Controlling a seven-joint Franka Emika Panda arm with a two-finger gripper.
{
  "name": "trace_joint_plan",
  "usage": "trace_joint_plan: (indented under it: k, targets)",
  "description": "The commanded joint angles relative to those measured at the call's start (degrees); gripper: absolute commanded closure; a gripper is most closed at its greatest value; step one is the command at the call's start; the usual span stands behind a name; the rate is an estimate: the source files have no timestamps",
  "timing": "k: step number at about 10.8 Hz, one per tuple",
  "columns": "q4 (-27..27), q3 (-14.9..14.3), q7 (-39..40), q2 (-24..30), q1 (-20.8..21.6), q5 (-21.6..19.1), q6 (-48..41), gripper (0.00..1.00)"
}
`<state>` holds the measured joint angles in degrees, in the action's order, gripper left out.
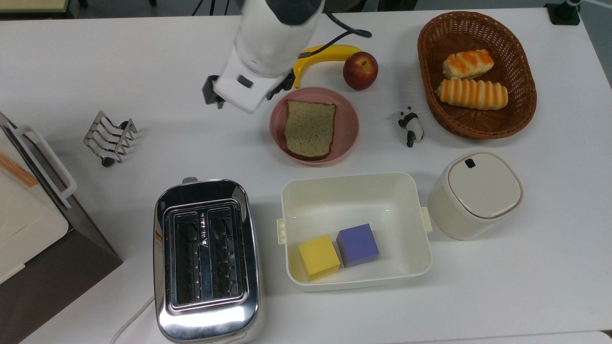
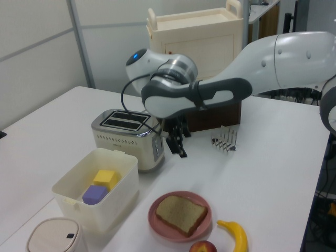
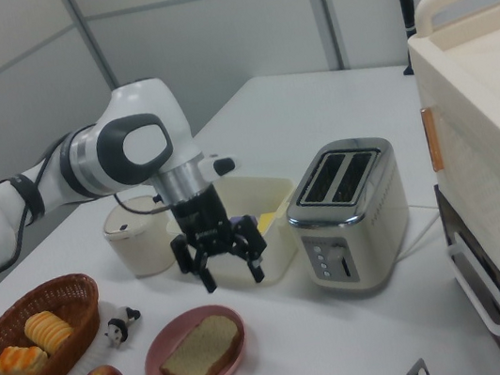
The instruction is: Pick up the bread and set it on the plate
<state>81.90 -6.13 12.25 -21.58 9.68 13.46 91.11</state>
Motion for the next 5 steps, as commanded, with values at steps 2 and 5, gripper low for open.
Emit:
trace_joint_plan:
  k: [2, 5]
  targets:
    - [1.2, -0.1, -13.9, 6.2, -2.4, -3.1, 8.2, 0.0]
    - [1.7, -0.1, -15.9, 10.3, -4.1, -10.3, 7.5, 0.0]
